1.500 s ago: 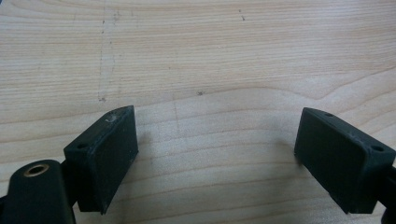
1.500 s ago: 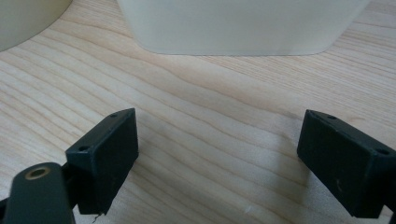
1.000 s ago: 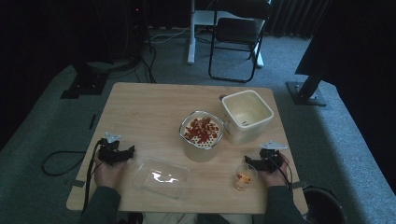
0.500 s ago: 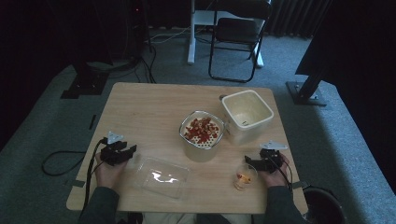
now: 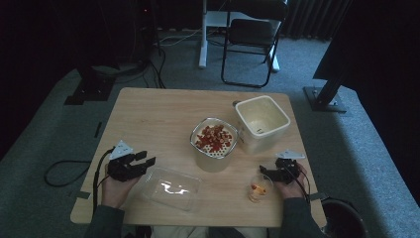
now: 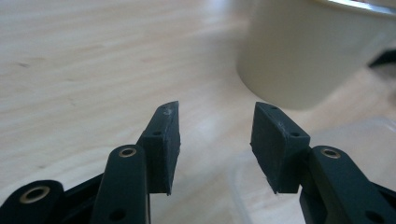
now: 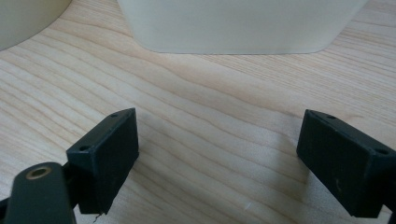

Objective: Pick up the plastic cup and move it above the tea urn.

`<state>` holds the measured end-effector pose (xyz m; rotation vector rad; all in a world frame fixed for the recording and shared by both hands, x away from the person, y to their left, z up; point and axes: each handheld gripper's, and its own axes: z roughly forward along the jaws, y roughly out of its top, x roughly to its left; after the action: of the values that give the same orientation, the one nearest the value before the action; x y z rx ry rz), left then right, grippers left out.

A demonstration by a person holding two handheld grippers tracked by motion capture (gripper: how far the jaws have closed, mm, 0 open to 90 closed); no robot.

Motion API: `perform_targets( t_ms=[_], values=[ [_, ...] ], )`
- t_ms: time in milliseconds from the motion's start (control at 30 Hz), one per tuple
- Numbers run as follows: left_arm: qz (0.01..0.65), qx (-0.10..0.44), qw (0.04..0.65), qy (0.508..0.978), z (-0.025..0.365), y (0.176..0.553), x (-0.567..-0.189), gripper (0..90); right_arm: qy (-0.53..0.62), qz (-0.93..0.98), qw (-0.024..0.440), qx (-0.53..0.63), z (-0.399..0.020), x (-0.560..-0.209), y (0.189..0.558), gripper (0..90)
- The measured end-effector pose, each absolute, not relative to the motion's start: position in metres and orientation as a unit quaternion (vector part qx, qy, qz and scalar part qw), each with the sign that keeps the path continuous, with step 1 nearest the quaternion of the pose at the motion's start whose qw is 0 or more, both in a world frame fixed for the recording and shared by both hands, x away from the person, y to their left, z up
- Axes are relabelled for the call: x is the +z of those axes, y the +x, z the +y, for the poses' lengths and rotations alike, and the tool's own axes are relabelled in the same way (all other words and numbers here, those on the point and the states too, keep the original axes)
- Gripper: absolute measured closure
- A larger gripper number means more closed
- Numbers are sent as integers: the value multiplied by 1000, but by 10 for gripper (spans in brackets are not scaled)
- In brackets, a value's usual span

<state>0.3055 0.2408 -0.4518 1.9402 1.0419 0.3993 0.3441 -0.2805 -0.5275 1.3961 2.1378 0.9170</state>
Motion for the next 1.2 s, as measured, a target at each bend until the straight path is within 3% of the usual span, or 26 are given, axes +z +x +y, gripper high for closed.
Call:
perform_targets(
  t_ms=[200,333,467,700,900,1200],
  values=[
    [403,133,402,811,229,306,-467,571,506,768,214,330,-281,-528,344,123],
    [404,124,383,821,226,308,-472,696,508,767,214,329,-281,-528,344,123],
    [408,116,374,825,228,311,-475,760,509,766,215,329,-281,-528,344,123],
    [404,115,372,828,230,313,-476,786,511,764,216,328,-281,-528,344,123],
    [419,94,421,799,239,326,-473,817,512,764,216,328,-281,-528,344,123],
    [427,107,450,777,247,339,-454,838,513,763,217,328,-281,-528,344,123]
  ],
)
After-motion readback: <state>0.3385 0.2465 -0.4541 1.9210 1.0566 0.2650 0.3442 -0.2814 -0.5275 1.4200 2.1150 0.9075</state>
